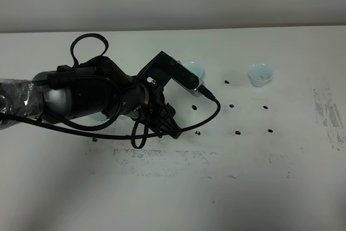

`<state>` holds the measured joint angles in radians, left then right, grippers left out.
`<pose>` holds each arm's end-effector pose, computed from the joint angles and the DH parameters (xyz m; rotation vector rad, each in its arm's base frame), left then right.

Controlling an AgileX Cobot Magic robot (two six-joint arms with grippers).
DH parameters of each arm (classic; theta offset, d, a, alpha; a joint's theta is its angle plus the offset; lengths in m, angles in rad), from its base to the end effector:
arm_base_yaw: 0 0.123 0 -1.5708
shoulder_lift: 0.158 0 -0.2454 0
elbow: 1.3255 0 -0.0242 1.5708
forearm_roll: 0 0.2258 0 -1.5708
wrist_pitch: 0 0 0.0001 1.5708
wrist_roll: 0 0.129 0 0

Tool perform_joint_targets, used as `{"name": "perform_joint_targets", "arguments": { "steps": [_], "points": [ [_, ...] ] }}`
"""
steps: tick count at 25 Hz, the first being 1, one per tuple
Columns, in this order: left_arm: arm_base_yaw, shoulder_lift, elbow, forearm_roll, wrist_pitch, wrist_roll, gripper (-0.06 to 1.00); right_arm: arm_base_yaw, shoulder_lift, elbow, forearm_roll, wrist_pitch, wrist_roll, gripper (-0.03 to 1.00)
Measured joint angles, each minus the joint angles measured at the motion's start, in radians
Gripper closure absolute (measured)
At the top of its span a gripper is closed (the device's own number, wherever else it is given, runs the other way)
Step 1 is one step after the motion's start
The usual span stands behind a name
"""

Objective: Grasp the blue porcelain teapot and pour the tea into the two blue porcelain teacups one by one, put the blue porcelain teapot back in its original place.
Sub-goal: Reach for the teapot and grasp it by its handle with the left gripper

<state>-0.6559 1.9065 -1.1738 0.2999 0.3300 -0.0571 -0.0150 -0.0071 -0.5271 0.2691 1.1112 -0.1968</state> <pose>0.3124 -0.2248 0.1172 1.0455 2.3002 -0.0504 0.0387 0.0302 0.2537 -0.2107 2.0253 0.1894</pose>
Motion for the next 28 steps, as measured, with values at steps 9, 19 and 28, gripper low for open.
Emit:
{"name": "perform_joint_targets", "arguments": {
  "steps": [9,19,28],
  "points": [
    [0.004,0.005,-0.096,0.103,0.069,0.000,0.44,0.000,0.000,0.000,0.000,-0.001,0.000,0.73],
    [0.016,0.040,-0.120,0.136,0.081,0.000,0.44,0.000,0.000,0.000,0.005,-0.002,0.000,0.73],
    [0.025,0.113,-0.120,0.169,0.159,-0.068,0.44,0.000,0.000,0.000,0.005,-0.002,0.000,0.73]
  ]
}}
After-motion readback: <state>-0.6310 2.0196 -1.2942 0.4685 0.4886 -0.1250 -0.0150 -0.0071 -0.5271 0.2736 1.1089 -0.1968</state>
